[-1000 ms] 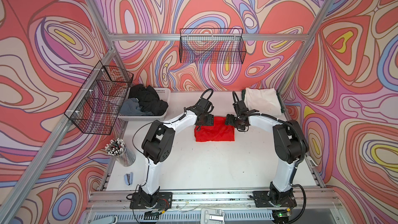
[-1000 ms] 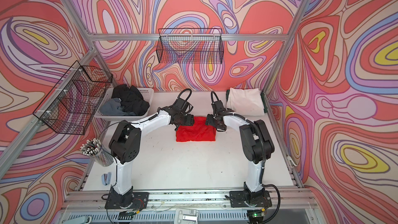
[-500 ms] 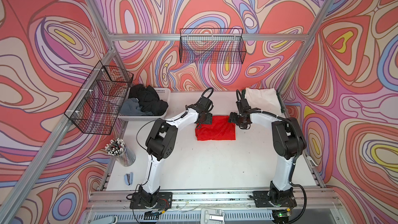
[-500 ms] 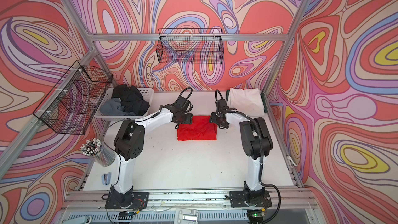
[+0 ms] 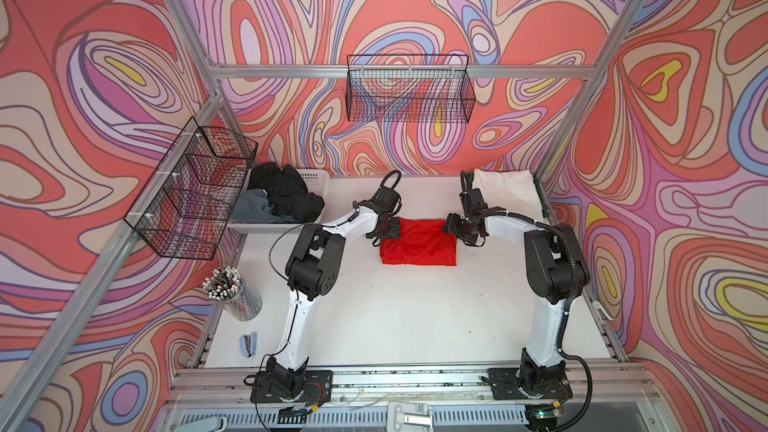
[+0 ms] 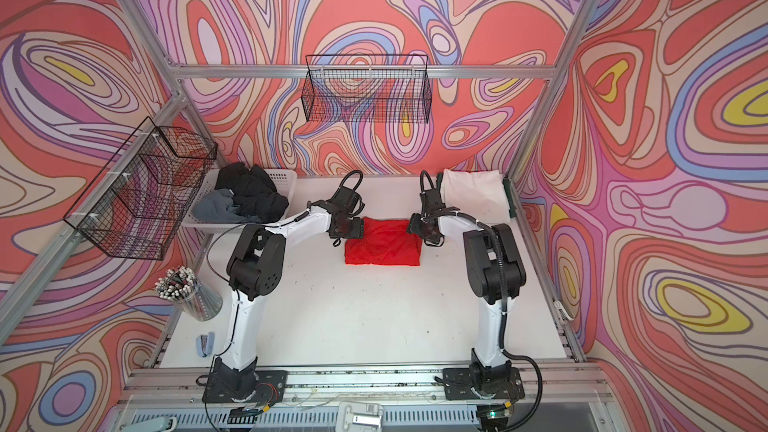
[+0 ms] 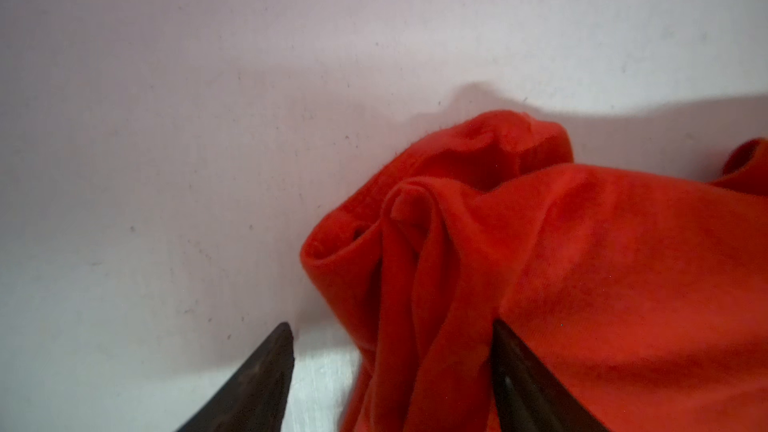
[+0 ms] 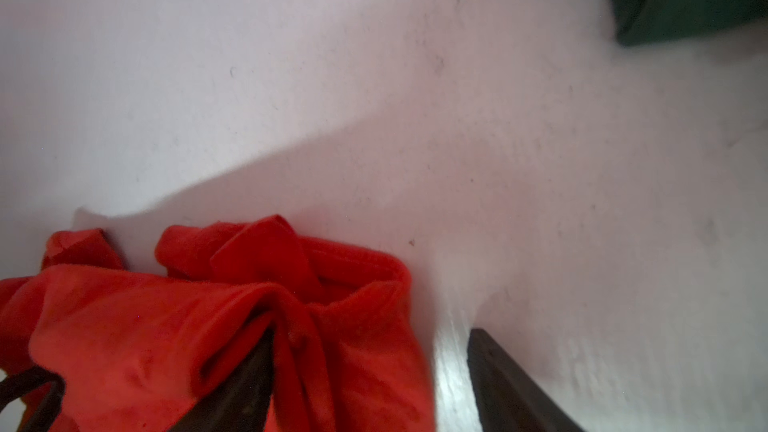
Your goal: Fold and stack the t-shirts
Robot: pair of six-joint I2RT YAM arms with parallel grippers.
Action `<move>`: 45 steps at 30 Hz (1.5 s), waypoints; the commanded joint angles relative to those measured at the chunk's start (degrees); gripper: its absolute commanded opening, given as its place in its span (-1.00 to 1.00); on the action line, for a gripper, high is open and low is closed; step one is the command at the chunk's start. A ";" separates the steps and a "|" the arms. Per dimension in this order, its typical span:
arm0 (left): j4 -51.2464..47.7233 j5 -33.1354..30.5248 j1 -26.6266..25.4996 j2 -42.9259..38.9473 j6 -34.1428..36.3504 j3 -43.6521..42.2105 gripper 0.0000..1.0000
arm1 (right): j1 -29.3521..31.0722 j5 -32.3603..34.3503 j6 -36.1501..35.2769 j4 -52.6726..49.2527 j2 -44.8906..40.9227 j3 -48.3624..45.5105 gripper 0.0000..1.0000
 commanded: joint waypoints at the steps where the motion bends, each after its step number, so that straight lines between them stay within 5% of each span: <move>1: -0.11 -0.72 0.39 -0.61 -0.62 -0.94 0.47 | -0.24 -3.01 1.83 0.97 2.12 -1.98 0.51; 5: -0.39 -0.96 0.48 -1.35 -0.19 -1.95 0.47 | -0.23 -5.01 3.40 3.49 1.94 -4.76 0.38; 16: 1.36 -2.14 2.02 -4.76 0.36 -7.00 0.57 | -0.36 -5.26 3.37 6.48 2.03 -5.53 -1.00; 29: 0.17 -12.17 6.18 -11.30 1.31 -13.67 0.79 | -1.56 -3.58 -2.74 1.61 1.73 6.63 -1.00; 45: 4.44 -6.67 7.42 -18.87 -2.05 -21.23 0.79 | -3.58 -0.19 -9.60 -8.72 5.22 25.35 -1.00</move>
